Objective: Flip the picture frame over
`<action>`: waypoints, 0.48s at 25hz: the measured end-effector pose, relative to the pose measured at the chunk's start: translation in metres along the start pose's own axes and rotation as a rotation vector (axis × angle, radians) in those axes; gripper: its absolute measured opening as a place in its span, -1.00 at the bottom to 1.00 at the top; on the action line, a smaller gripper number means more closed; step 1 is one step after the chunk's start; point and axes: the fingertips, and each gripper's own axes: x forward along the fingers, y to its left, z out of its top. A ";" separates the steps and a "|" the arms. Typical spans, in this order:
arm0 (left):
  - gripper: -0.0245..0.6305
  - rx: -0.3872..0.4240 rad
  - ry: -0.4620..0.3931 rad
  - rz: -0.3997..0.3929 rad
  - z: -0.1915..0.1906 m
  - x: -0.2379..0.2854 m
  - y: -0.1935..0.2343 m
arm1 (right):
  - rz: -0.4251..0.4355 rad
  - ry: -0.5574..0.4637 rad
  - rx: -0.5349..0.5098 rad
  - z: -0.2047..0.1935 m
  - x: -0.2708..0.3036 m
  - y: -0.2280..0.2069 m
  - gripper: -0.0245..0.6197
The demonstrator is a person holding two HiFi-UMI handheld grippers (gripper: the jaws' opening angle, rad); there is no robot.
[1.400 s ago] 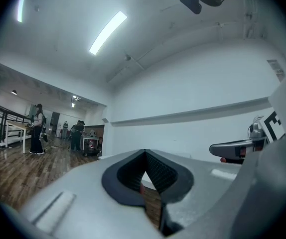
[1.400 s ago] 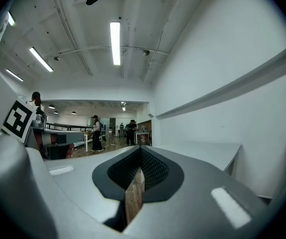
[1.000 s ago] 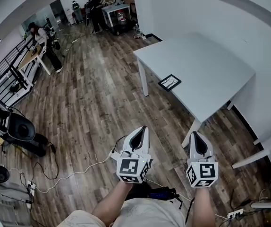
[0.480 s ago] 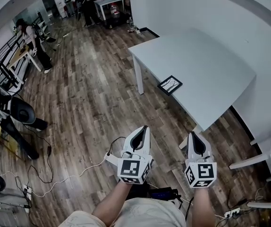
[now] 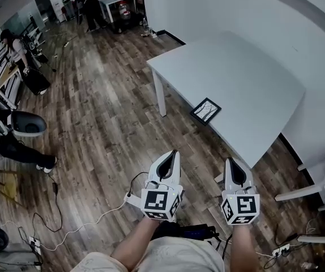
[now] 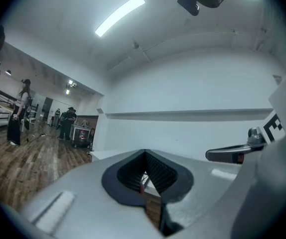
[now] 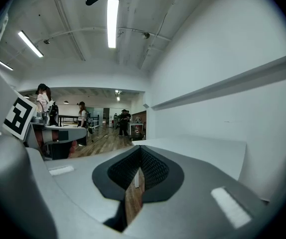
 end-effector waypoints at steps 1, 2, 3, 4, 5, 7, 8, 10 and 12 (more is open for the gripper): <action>-0.93 -0.004 0.001 -0.008 0.000 0.005 0.006 | -0.007 0.002 0.000 0.001 0.006 0.002 -0.85; -0.93 -0.009 0.002 -0.015 0.000 0.009 0.011 | -0.014 0.003 -0.002 0.002 0.012 0.004 -0.85; -0.93 -0.013 0.003 -0.023 0.000 0.013 0.016 | -0.020 0.005 -0.003 0.002 0.016 0.007 -0.85; -0.93 -0.017 0.005 -0.030 0.000 0.016 0.021 | -0.027 0.007 -0.005 0.002 0.020 0.009 -0.85; -0.93 -0.022 0.007 -0.037 -0.001 0.020 0.024 | -0.033 0.009 -0.006 0.003 0.023 0.010 -0.85; -0.93 -0.031 0.011 -0.048 -0.002 0.028 0.030 | -0.045 0.013 -0.008 0.004 0.029 0.012 -0.85; -0.93 -0.035 0.013 -0.053 -0.001 0.032 0.032 | -0.050 0.016 -0.008 0.005 0.031 0.011 -0.85; -0.93 -0.043 0.017 -0.064 -0.001 0.039 0.034 | -0.063 0.020 -0.007 0.007 0.035 0.008 -0.85; -0.93 -0.046 0.019 -0.073 0.000 0.047 0.033 | -0.074 0.020 -0.005 0.009 0.039 0.003 -0.85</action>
